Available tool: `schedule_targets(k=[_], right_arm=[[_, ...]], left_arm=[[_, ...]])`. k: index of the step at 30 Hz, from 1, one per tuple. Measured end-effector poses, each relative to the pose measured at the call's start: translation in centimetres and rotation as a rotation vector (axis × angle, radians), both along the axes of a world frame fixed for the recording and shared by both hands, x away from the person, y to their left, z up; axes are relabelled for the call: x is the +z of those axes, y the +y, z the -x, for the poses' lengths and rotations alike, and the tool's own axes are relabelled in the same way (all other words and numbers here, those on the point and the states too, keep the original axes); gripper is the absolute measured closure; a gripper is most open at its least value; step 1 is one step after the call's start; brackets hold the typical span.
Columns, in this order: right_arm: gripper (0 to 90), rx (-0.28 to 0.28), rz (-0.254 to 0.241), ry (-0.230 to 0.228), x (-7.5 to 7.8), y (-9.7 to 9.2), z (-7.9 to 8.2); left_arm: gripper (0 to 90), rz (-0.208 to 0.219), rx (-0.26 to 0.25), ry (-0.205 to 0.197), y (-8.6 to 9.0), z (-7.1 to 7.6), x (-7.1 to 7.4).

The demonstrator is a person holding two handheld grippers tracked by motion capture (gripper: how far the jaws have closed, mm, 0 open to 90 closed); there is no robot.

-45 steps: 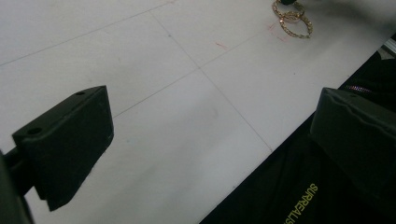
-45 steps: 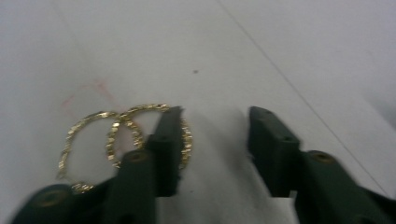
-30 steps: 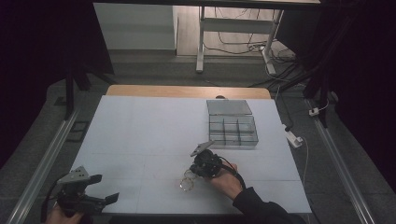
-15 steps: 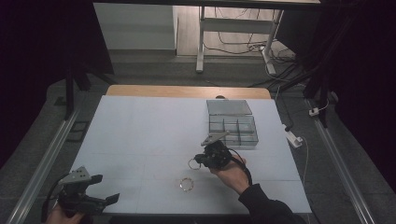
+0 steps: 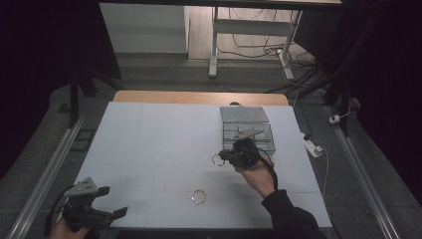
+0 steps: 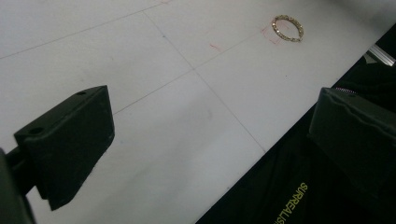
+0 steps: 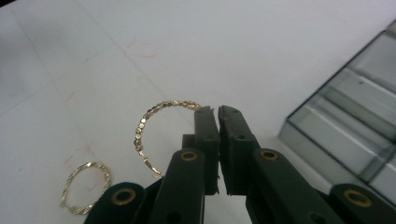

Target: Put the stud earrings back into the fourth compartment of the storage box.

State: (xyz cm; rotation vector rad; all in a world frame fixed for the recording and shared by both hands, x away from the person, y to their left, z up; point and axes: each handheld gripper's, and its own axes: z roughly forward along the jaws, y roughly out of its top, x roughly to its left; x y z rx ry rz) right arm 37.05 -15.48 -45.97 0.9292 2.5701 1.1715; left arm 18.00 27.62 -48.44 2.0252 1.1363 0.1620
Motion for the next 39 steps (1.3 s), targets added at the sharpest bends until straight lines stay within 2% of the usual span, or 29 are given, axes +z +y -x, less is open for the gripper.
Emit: schedule_targets(k=[13, 24, 26, 32, 39], right_arm=[[86.5, -0.076, -0.03, -0.034, 0.8, -1.6, -2.4], [86.4, -0.133, 0.009, -0.048, 0.0, -2.1, -4.7], [86.4, -0.161, 0.021, -0.049, -0.1, -2.3, -5.1], [86.4, -0.195, 0.024, -0.052, -0.4, -2.6, -5.9], [86.4, -0.217, 0.054, -0.056, -1.2, -2.8, -6.8]], left_arm=[[0.2, -0.003, 0.002, 0.004, 0.0, -0.1, 0.0], [0.4, -0.002, 0.003, 0.007, 0.0, -0.1, 0.0], [0.4, -0.002, 0.003, 0.006, 0.0, -0.1, 0.0], [0.4, -0.006, 0.003, 0.007, 0.0, -0.1, 0.0], [0.4, -0.004, 0.004, 0.008, 0.0, -0.1, 0.0]])
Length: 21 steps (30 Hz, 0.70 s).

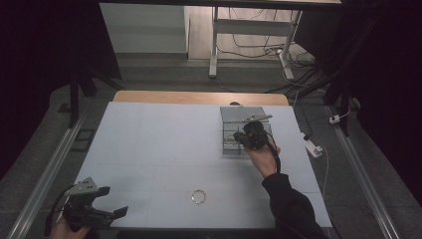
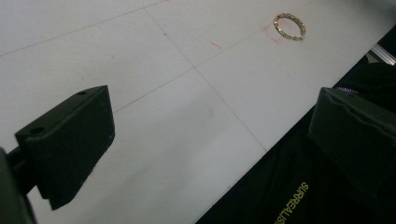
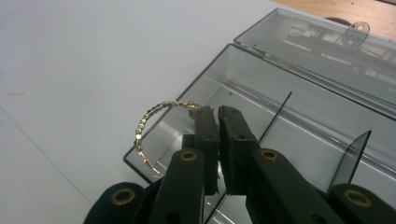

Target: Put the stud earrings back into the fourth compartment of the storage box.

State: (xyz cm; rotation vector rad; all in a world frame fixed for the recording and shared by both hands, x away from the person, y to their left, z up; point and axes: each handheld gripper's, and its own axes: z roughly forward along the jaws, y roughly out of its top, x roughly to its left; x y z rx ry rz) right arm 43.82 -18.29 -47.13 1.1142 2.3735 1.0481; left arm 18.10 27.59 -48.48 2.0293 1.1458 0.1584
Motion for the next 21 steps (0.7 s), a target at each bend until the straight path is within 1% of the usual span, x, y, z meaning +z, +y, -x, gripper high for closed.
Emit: schedule_targets(k=[1, 2, 5, 6, 7, 9, 13, 15, 16, 18, 20, 21], right_arm=[[86.4, -0.004, 0.003, 0.002, -0.2, 0.0, -0.1], [86.3, -0.014, 0.023, 0.003, -0.5, 0.0, -0.3], [86.3, -0.024, 0.027, 0.01, -0.9, 0.0, -0.4], [86.2, -0.022, 0.043, 0.015, -1.2, 0.1, -0.5], [86.2, -0.022, 0.043, 0.015, -1.2, 0.1, -0.5], [86.2, -0.024, 0.061, 0.012, -1.5, 0.2, -0.6], [85.7, -0.027, 0.08, 0.014, -2.1, 0.5, -0.7], [85.4, -0.021, 0.082, 0.02, -2.1, 0.5, -0.7], [79.5, -0.018, 0.076, 0.017, -2.1, 0.7, -0.6], [78.6, -0.019, 0.073, 0.016, -2.0, 0.7, -0.5], [75.0, -0.028, 0.06, 0.006, -1.5, 0.6, -0.4], [71.7, -0.031, 0.049, 0.003, -1.2, 0.4, -0.3]], left_arm=[[0.4, 0.0, 0.0, 0.0, 0.0, 0.0, 0.0], [0.4, 0.002, -0.001, 0.0, 0.0, 0.0, 0.0], [0.5, 0.003, 0.001, 0.001, 0.0, 0.0, 0.0], [0.5, 0.002, 0.002, 0.001, 0.0, 0.0, 0.0], [0.5, 0.002, 0.002, 0.001, 0.0, 0.0, 0.0], [0.5, 0.002, 0.001, 0.001, 0.0, 0.0, 0.0], [0.6, 0.002, 0.003, 0.003, 0.0, 0.0, 0.0], [0.6, 0.002, 0.003, 0.003, 0.0, 0.0, 0.0], [0.6, 0.003, 0.003, 0.003, 0.0, 0.0, 0.0], [0.6, 0.002, 0.001, 0.002, 0.1, 0.0, 0.0], [0.6, 0.003, 0.002, 0.002, 0.1, 0.0, 0.0], [0.6, 0.003, 0.002, 0.002, 0.1, 0.0, 0.0]])
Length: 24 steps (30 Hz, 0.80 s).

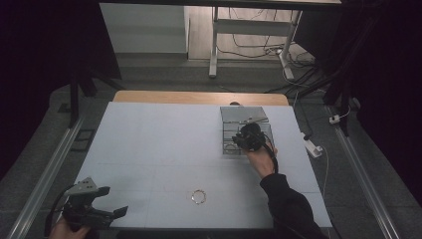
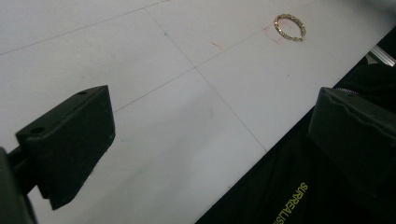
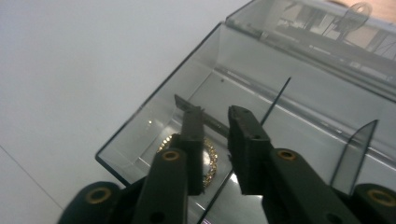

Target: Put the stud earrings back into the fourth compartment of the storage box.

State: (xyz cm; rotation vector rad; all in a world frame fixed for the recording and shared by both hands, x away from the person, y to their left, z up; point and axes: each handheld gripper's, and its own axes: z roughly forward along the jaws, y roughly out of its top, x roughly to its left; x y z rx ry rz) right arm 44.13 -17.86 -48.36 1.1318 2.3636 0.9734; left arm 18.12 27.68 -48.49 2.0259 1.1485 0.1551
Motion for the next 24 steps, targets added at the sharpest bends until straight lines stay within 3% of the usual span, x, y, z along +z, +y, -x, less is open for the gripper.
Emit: schedule_targets(k=[1, 5, 8, 24], right_arm=[[64.2, -0.012, -0.026, -0.002, 0.5, -0.2, 0.2], [56.2, -0.006, -0.064, 0.008, 1.0, -0.5, 0.7], [43.9, 0.014, -0.1, 0.039, 1.1, -0.7, 1.1], [3.4, 0.084, -0.124, 0.053, 1.7, 0.7, 4.4]], left_arm=[[0.6, 0.0, 0.0, 0.0, 0.0, 0.0, 0.0], [0.6, 0.0, -0.001, 0.0, 0.0, 0.0, 0.0], [0.7, 0.001, 0.0, 0.001, -0.1, 0.0, 0.0], [0.7, 0.005, 0.003, -0.002, 0.0, 0.0, 0.0]])
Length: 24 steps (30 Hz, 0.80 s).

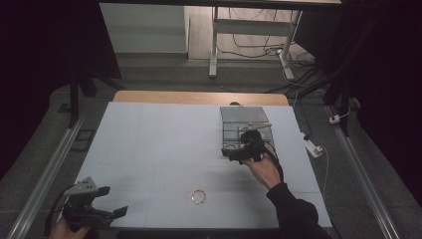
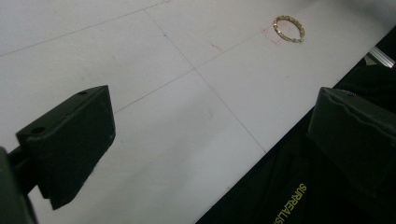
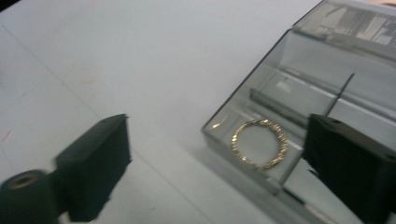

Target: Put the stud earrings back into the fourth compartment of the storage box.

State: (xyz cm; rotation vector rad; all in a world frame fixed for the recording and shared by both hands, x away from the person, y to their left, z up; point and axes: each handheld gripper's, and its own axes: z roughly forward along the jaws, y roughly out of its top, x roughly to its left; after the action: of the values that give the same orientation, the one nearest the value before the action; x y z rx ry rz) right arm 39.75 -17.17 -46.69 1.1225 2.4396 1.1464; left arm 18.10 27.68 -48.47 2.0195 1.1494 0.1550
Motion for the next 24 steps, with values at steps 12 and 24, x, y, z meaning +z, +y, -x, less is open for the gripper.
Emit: schedule_targets(k=[12, 24], right_arm=[[0.0, 0.127, 0.058, 0.045, -1.5, 2.3, 3.3], [0.0, 0.178, 0.096, 0.083, -2.9, 3.9, 5.6]], left_arm=[[0.7, -0.001, -0.002, 0.001, 0.0, 0.0, 0.0], [0.8, -0.002, -0.004, 0.002, -0.1, -0.1, 0.0]])
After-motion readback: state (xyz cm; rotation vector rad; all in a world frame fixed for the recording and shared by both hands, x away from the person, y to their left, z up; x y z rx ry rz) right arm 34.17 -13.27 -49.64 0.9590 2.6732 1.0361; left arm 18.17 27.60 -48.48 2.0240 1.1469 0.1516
